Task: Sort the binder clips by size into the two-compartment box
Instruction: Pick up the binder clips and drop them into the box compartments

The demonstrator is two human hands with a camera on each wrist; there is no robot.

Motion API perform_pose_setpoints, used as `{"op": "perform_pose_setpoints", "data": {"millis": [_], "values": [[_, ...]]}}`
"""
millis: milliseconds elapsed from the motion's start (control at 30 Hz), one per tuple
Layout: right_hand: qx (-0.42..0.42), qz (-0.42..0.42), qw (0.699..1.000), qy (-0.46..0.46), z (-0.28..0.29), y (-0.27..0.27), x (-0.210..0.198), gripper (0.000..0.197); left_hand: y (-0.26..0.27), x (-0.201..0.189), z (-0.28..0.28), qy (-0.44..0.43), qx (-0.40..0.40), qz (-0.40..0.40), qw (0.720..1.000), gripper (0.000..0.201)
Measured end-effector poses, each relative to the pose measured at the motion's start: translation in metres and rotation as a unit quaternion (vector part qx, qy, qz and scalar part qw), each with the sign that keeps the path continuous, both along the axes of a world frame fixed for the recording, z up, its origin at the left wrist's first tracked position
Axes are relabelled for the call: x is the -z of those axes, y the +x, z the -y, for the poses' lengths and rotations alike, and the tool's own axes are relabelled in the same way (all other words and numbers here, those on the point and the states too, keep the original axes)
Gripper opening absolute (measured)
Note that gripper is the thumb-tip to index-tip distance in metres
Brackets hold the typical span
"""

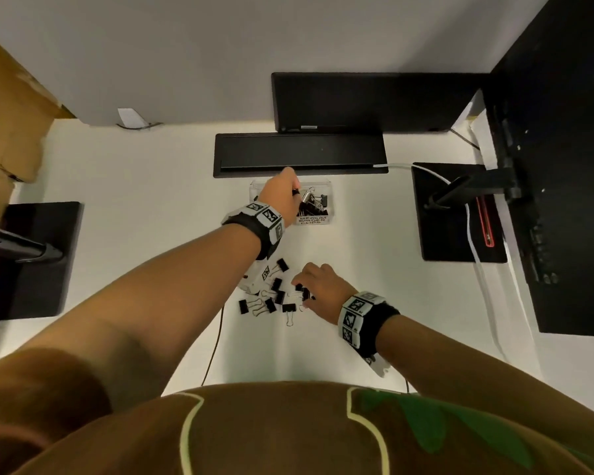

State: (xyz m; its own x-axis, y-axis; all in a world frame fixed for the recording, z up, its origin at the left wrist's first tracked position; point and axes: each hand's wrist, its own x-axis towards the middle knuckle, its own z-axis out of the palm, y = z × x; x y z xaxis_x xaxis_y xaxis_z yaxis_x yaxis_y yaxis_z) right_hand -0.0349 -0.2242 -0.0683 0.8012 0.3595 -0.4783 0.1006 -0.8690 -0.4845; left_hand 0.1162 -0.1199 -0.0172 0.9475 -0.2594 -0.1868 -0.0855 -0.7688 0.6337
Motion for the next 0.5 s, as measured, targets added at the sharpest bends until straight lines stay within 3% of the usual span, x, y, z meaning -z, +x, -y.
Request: {"op": "perform_pose_setpoints", "data": {"millis": [200,367,500], "values": [[0.035,0.000,0.999,-0.016,0.007,0.009,0.000,0.052,0.006,0.001,0.011,0.047,0.028,-0.014,0.998,0.015],[0.073,-0.006,0.997,-0.005,0.013,0.020,-0.001,0.050,-0.009,0.002,0.003,0.016,0.036,-0.009,0.999,0.017],[0.108,-0.006,0.994,0.015,0.014,0.027,-0.002,0.044,-0.032,0.014,-0.020,0.028,0.105,-0.012,0.994,0.015]]}}
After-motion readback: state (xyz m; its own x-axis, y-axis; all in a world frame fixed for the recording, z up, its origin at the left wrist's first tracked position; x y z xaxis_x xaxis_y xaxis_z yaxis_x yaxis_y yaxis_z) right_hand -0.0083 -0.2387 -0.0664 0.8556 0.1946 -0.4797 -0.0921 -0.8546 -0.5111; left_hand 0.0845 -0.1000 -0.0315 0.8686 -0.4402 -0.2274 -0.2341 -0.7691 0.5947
